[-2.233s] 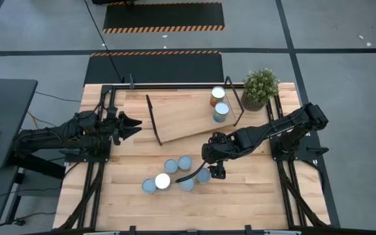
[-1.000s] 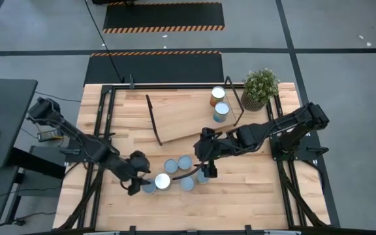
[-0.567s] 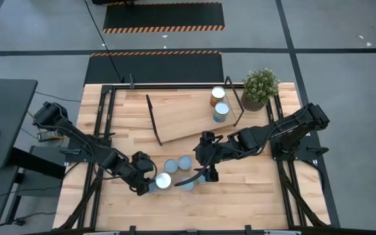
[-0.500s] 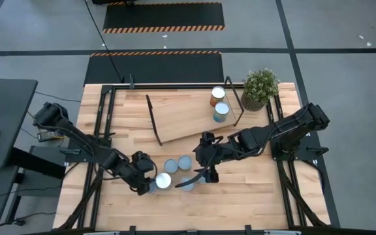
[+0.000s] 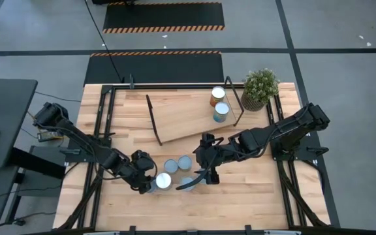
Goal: Pick and place cans onto a shelf
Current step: Put the canned diced tomatoes on the shelf
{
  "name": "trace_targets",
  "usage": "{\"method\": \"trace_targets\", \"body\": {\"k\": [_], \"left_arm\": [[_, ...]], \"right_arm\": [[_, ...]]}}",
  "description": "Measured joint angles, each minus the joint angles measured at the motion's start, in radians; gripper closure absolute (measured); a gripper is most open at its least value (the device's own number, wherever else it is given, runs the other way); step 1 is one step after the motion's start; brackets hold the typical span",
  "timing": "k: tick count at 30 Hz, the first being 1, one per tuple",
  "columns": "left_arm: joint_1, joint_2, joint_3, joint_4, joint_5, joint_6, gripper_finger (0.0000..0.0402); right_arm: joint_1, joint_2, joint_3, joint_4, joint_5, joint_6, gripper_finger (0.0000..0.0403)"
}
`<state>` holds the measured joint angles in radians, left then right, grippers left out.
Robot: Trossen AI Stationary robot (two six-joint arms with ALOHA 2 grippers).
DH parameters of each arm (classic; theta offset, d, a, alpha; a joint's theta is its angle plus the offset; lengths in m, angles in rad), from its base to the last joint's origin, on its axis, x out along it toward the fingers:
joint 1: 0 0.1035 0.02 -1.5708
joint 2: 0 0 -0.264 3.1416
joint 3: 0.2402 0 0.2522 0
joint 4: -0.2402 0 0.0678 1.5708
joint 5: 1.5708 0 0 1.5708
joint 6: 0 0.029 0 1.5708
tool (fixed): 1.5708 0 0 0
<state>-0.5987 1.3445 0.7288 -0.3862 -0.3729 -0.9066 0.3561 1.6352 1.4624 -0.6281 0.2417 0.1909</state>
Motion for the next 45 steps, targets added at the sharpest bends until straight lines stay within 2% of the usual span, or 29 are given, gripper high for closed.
{"method": "trace_targets", "body": {"k": [5,12,23,29,36,45], "left_arm": [[0.0,0.0,0.0,0.012,0.0,0.0,0.0155],[0.0,0.04,0.0,0.12,-0.029,0.009,0.0155],[0.0,0.202,0.008,0.417,-0.055,0.012,0.0155],[0.006,0.315,0.111,0.419,-0.102,0.036,0.0155],[0.014,0.424,0.293,0.4,-0.106,0.188,0.0155],[0.024,0.436,0.462,0.117,-0.13,0.205,0.0155]], "right_arm": [[0.0,0.0,0.0,0.0,0.0,0.0,0.0037],[0.003,0.0,0.0,0.001,0.0,-0.001,0.0037],[0.046,0.0,0.0,0.006,0.0,0.044,0.0037],[0.106,0.0,0.0,0.007,0.001,0.048,0.0037],[0.177,0.01,0.0,0.011,0.027,0.053,0.0037],[0.273,0.114,-0.001,0.05,0.031,0.131,0.0037]]}}
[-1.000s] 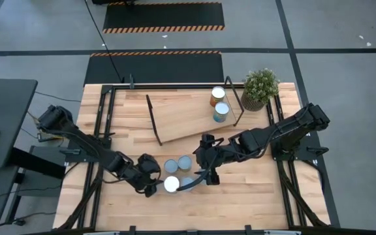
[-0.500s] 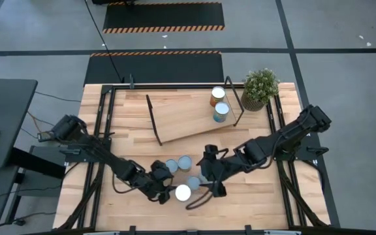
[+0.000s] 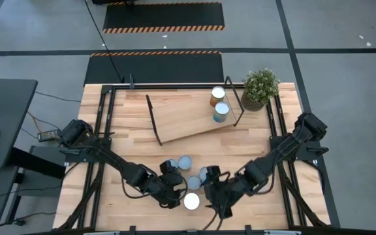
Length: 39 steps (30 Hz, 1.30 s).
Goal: Pick and place cans onto a shelf
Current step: Put the canned diced tomatoes on the shelf
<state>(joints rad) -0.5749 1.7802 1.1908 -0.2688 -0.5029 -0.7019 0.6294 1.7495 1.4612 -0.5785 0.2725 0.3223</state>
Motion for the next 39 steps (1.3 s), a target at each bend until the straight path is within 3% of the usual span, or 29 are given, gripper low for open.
{"method": "trace_targets", "body": {"k": [9,17,30,39], "left_arm": [[-0.049,0.0,0.049,-0.105,0.135,0.012,0.0155],[-0.064,0.003,0.002,-0.004,0.103,-0.046,0.0155],[-0.057,0.12,0.0,0.232,0.086,-0.077,0.0155],[-0.043,0.12,-0.001,0.256,0.032,-0.072,0.0155]], "right_arm": [[0.039,0.113,0.0,0.047,0.067,0.053,0.0037],[0.034,0.169,-0.001,0.038,0.056,0.071,0.0037],[0.012,0.199,-0.028,0.037,0.022,0.114,0.0037],[0.007,0.197,-0.039,0.072,0.001,0.101,0.0037]]}}
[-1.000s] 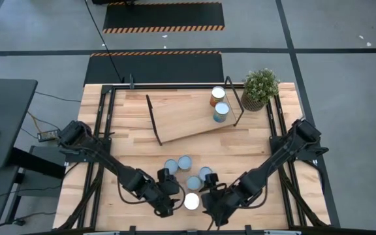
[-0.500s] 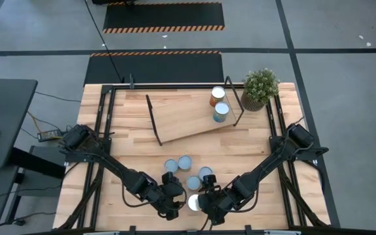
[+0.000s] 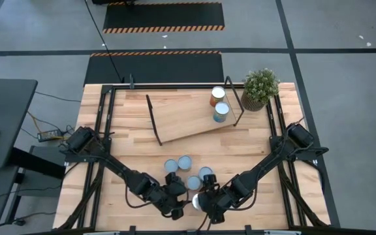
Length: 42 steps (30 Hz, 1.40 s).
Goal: Pick and place cans onto a shelf
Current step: Put the canned diced tomatoes on the shelf
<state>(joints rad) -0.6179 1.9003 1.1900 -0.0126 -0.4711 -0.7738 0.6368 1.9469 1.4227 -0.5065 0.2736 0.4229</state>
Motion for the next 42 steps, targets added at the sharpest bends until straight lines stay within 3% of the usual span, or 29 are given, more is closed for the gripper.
{"method": "trace_targets", "body": {"k": [10,21,27,32,36,42], "left_arm": [[0.027,0.0,0.0,0.003,-0.007,0.001,0.0155],[0.039,-0.032,0.0,-0.01,-0.023,-0.001,0.0157],[0.039,-0.141,0.0,-0.056,-0.026,0.029,0.0176],[0.045,-0.248,0.0,-0.158,-0.049,0.078,0.0198],[0.066,-0.346,0.0,-0.215,-0.061,0.114,0.0217],[0.109,-0.441,0.0,-0.279,-0.08,0.342,0.0238]], "right_arm": [[-0.026,0.0,-0.01,0.023,-0.031,-0.045,0.0039],[-0.041,-0.001,-0.009,0.009,-0.059,-0.056,0.0082],[-0.046,-0.069,-0.009,-0.057,-0.064,-0.027,0.0068],[-0.088,-0.181,-0.009,-0.077,-0.07,-0.094,0.0075],[-0.158,-0.287,-0.009,-0.078,-0.069,-0.146,0.0074],[-0.323,-0.374,-0.009,-0.091,-0.104,-0.218,0.0068]]}}
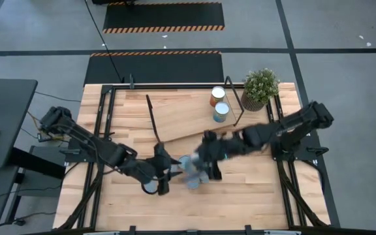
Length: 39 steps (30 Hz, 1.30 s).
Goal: Pick and place cans onto a shelf
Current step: Put the canned diced tomatoes on the shelf
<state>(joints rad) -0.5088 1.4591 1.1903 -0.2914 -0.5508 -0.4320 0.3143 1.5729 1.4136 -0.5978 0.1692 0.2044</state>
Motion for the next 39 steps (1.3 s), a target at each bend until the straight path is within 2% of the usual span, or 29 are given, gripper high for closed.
{"method": "trace_targets", "body": {"k": [4,8,14,21,29,39], "left_arm": [[0.046,-0.022,0.0,-0.076,-0.008,0.148,0.0246],[0.109,-0.031,0.0,-0.133,0.002,0.205,0.0255],[0.229,-0.068,-0.001,-0.16,0.098,0.328,0.0272],[0.33,-0.141,-0.001,-0.25,0.112,0.391,0.0285],[0.462,-0.183,0.0,-0.241,0.138,0.443,0.0285],[0.599,-0.184,0.0,-0.185,0.157,0.444,0.0285]], "right_arm": [[-0.116,-0.02,0.0,-0.034,-0.018,-0.111,0.0072],[-0.248,-0.021,0.0,-0.053,-0.082,-0.185,0.0071],[-0.39,-0.021,0.0,-0.055,-0.127,-0.275,0.007],[-0.529,-0.021,0.0,-0.054,-0.205,-0.393,0.007],[-0.717,0.033,0.002,-0.03,-0.318,-0.514,0.007],[-0.829,0.177,0.0,0.004,-0.32,-0.622,0.0071]]}}
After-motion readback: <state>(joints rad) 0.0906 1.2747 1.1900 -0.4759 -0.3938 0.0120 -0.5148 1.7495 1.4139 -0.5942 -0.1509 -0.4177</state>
